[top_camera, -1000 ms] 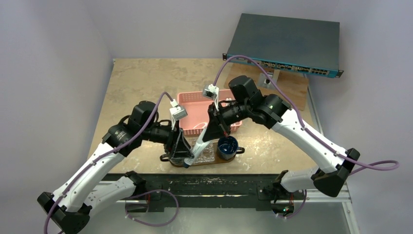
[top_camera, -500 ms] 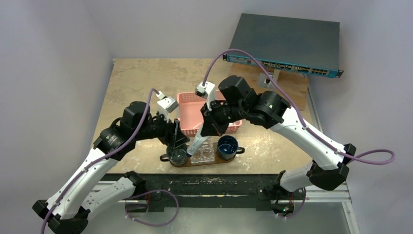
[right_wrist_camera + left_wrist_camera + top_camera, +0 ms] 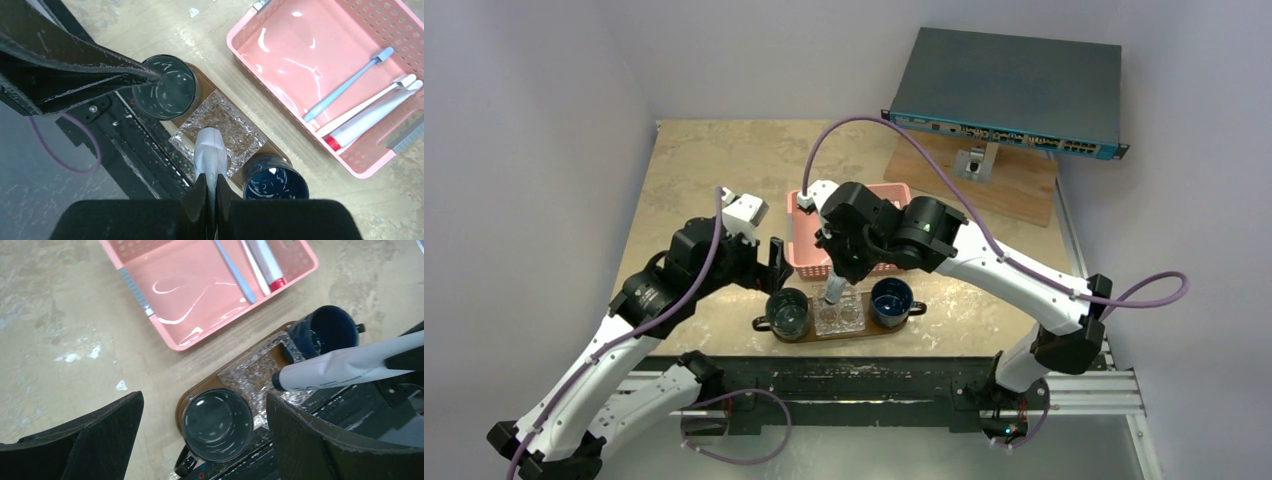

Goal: Prepare toiletry sets of a toothbrush and toothpaste on the tray

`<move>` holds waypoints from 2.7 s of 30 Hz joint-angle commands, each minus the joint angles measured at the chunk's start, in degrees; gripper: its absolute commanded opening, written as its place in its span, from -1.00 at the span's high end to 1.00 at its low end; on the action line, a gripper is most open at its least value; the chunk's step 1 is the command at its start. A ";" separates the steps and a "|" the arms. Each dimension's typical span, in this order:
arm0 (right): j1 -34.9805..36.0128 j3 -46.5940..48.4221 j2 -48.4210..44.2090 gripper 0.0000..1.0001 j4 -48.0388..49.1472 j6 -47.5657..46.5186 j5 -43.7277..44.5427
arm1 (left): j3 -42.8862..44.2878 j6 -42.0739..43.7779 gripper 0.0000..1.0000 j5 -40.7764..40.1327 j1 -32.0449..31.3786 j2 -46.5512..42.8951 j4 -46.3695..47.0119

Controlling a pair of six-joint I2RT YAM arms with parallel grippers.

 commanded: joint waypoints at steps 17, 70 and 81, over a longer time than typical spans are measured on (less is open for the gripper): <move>5.35 3.36 5.33 1.00 2.04 5.14 15.40 | -8.01 0.26 -0.90 -13.85 0.20 -10.66 4.12; 7.28 -2.33 4.50 1.00 3.41 8.48 18.88 | -8.01 0.70 -0.90 -12.90 0.24 -8.98 4.28; 7.27 -5.93 5.80 1.00 7.43 8.59 16.45 | -7.99 0.69 -0.90 -12.95 0.20 -8.70 4.30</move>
